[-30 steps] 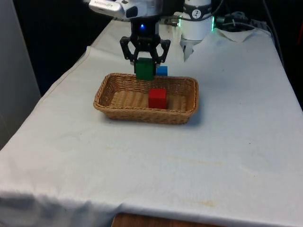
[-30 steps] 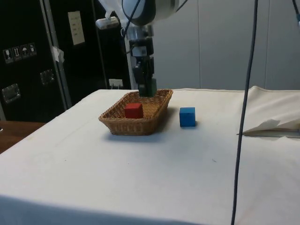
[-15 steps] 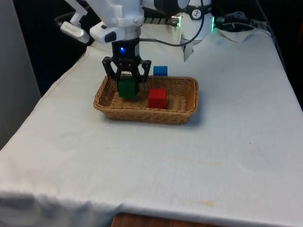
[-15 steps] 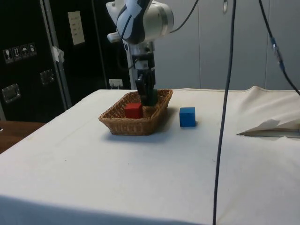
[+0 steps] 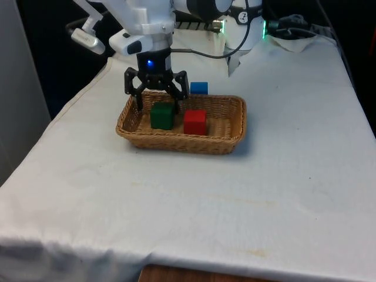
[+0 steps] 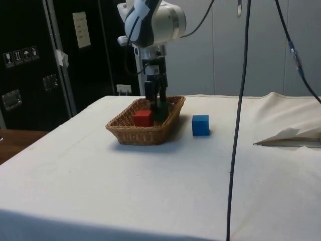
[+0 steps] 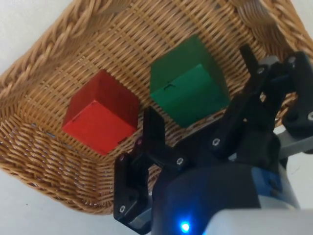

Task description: Pick up exactly two blocks and place them into the basket.

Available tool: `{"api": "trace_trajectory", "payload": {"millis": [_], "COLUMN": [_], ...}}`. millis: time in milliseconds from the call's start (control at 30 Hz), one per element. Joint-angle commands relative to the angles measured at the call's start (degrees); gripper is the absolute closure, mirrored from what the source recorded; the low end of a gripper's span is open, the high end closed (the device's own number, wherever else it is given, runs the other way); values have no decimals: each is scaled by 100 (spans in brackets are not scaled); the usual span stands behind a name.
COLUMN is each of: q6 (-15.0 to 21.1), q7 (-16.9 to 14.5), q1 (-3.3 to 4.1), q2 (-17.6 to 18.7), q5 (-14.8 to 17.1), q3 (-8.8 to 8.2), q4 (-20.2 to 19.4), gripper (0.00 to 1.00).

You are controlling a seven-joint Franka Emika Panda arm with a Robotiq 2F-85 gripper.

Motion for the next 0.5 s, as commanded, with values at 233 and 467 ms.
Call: {"api": "trace_trajectory", "payload": {"millis": [233,467], "q6": [-57,-143], "q7": [46,418], "q1": [57,275], "q2": [-115,-453], "q5": [-29,-327], "q3": [-23,-40], "q4": [-23,-132], "gripper": [0,0]}}
